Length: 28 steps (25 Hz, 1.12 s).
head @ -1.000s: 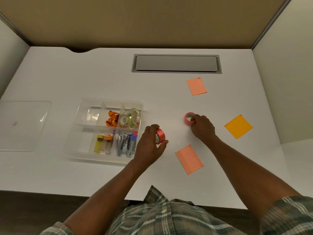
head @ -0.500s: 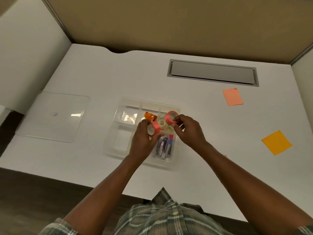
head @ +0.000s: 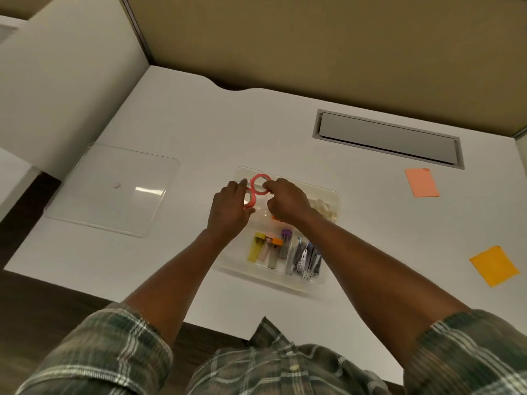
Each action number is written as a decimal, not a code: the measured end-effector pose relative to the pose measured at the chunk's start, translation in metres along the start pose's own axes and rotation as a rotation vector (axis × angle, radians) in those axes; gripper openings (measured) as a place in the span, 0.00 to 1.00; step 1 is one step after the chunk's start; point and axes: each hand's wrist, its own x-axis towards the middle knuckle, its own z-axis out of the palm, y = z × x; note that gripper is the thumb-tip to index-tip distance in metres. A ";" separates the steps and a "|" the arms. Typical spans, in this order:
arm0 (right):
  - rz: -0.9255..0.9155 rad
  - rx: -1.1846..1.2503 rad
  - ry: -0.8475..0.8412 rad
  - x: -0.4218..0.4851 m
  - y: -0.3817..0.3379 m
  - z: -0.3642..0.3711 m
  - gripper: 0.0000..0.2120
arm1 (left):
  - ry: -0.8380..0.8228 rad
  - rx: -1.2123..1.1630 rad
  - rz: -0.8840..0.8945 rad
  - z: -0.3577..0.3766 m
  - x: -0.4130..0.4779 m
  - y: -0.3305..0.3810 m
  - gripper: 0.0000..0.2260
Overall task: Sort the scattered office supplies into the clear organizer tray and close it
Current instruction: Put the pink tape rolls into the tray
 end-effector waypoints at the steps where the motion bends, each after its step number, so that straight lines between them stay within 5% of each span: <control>1: -0.006 -0.043 -0.045 0.005 -0.003 0.002 0.23 | -0.017 0.029 0.012 0.001 0.004 -0.004 0.33; 12: 0.039 -0.137 -0.166 0.031 -0.007 0.008 0.22 | -0.105 0.134 0.039 0.015 0.025 -0.021 0.30; 18: 0.056 0.003 -0.019 0.019 0.008 0.000 0.17 | -0.077 0.088 0.029 0.012 0.026 -0.011 0.25; 28: 0.205 0.255 0.141 -0.078 0.102 -0.047 0.10 | -0.169 -0.135 0.270 0.019 0.018 0.122 0.19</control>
